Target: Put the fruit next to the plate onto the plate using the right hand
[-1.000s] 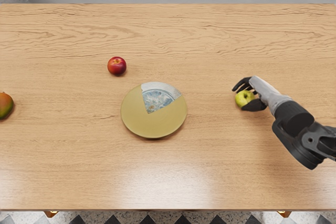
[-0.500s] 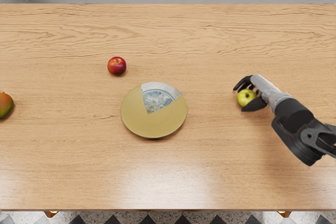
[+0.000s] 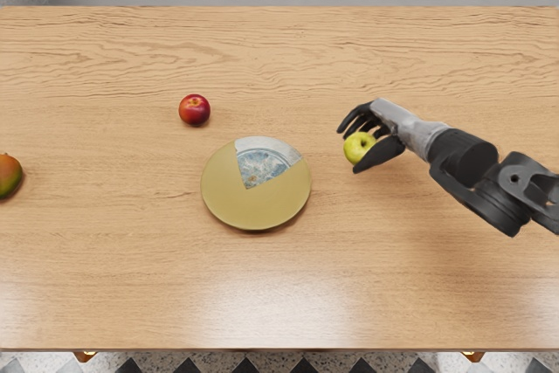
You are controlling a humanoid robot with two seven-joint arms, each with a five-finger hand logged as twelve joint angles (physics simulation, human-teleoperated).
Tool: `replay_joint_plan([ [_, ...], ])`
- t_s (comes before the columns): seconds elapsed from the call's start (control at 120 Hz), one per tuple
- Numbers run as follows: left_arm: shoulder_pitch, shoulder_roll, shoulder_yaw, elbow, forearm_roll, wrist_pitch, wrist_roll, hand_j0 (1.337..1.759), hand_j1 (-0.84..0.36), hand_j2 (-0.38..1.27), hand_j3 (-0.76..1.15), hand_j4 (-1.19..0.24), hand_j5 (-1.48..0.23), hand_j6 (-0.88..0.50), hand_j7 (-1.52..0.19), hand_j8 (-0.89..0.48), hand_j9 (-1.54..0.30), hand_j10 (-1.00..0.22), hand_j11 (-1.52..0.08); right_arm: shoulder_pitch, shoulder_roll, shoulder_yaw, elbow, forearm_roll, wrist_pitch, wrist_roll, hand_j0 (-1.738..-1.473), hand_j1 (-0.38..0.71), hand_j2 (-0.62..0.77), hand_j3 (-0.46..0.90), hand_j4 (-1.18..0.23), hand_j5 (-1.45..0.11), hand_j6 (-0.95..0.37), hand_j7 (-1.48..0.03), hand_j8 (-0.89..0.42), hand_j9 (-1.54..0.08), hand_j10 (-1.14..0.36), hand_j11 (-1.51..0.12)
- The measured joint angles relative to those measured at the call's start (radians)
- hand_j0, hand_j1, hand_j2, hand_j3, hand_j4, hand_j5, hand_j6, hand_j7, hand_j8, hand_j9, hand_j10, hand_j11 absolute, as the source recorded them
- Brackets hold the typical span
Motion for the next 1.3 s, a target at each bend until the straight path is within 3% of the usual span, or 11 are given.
replay_joint_plan([
  [0.492, 0.000, 0.000, 0.000, 0.000, 0.000, 0.000, 0.000, 1.658, 0.06, 0.05, 0.00, -0.24, -0.32, -0.24, -0.32, -0.24, -0.32, -0.24, -0.32, 0.015, 0.188, 0.067, 0.032, 0.023, 0.093, -0.011, -1.658, 0.24, 0.29, 0.00, -0.61, -0.83, -0.57, -0.81, -0.45, -0.83, -0.59, -0.82],
  [0.792, 0.000, 0.000, 0.000, 0.000, 0.000, 0.000, 0.000, 1.658, 0.06, 0.05, 0.00, -0.24, -0.32, -0.24, -0.32, -0.24, -0.32, -0.24, -0.32, 0.020, 0.329, 0.020, -0.059, -0.025, 0.094, -0.010, -1.658, 0.24, 0.30, 0.00, -0.63, -0.85, -0.56, -0.83, -0.45, -0.86, -0.59, -0.85],
  [1.067, 0.000, 0.000, 0.000, 0.000, 0.000, 0.000, 0.000, 1.658, 0.06, 0.05, 0.00, -0.24, -0.32, -0.24, -0.32, -0.24, -0.32, -0.24, -0.32, 0.031, 0.376, -0.017, -0.108, -0.067, 0.096, -0.009, -1.656, 0.21, 0.24, 0.00, -0.63, -0.84, -0.58, -0.83, -0.46, -0.85, -0.59, -0.86],
  [1.3, 0.000, 0.000, 0.000, 0.000, 0.000, 0.000, 0.000, 1.658, 0.06, 0.05, 0.00, -0.24, -0.32, -0.24, -0.32, -0.24, -0.32, -0.24, -0.32, 0.054, 0.381, -0.037, -0.122, -0.067, 0.100, -0.010, -1.657, 0.17, 0.07, 0.00, -0.50, -0.66, -0.49, -0.65, -0.43, -0.66, -0.50, -0.66],
])
